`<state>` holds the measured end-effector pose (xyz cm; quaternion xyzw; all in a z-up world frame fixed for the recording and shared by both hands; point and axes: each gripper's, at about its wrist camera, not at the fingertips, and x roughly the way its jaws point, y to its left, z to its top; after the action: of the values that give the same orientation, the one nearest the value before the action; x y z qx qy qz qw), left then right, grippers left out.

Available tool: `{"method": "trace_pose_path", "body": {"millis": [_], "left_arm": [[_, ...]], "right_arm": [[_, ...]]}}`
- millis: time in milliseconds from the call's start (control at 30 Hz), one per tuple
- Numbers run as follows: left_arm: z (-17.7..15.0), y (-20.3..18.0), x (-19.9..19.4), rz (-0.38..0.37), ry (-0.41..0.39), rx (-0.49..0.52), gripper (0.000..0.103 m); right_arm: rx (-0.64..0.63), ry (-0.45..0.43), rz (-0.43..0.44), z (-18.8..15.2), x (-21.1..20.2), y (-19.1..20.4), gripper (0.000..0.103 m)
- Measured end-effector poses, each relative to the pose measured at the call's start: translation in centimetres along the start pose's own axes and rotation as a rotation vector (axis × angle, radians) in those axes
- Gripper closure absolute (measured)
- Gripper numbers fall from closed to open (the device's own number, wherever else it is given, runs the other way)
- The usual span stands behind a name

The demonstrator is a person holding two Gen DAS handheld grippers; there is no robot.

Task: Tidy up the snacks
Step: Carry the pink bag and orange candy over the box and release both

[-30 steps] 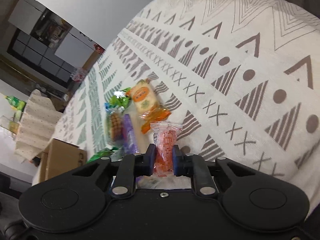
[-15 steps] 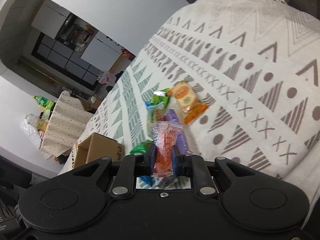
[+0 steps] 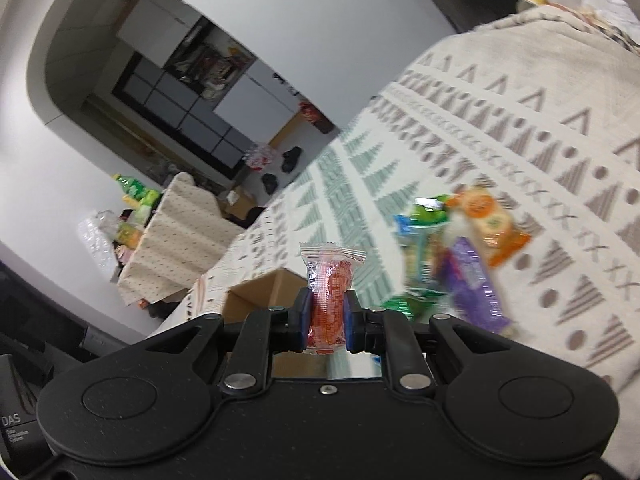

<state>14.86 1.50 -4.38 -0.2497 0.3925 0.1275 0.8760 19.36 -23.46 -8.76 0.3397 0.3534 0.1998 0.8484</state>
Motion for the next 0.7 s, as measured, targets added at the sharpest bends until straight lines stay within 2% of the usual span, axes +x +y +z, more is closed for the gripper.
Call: {"method": "trace_pose_path", "body": {"millis": [400,700], "left_arm": [[3.3,4.1,0.2,0.006,-0.015,-0.029,0.074],[5.7,6.5,2.3,0.008,0.016,-0.035,0.073]], "right_arm": [[-0.046,0.015,0.027,-0.3,2.7,4.4,0.087],[-0.064,0.037,0.033,-0.8,5.5,6.5,0.087]]}}
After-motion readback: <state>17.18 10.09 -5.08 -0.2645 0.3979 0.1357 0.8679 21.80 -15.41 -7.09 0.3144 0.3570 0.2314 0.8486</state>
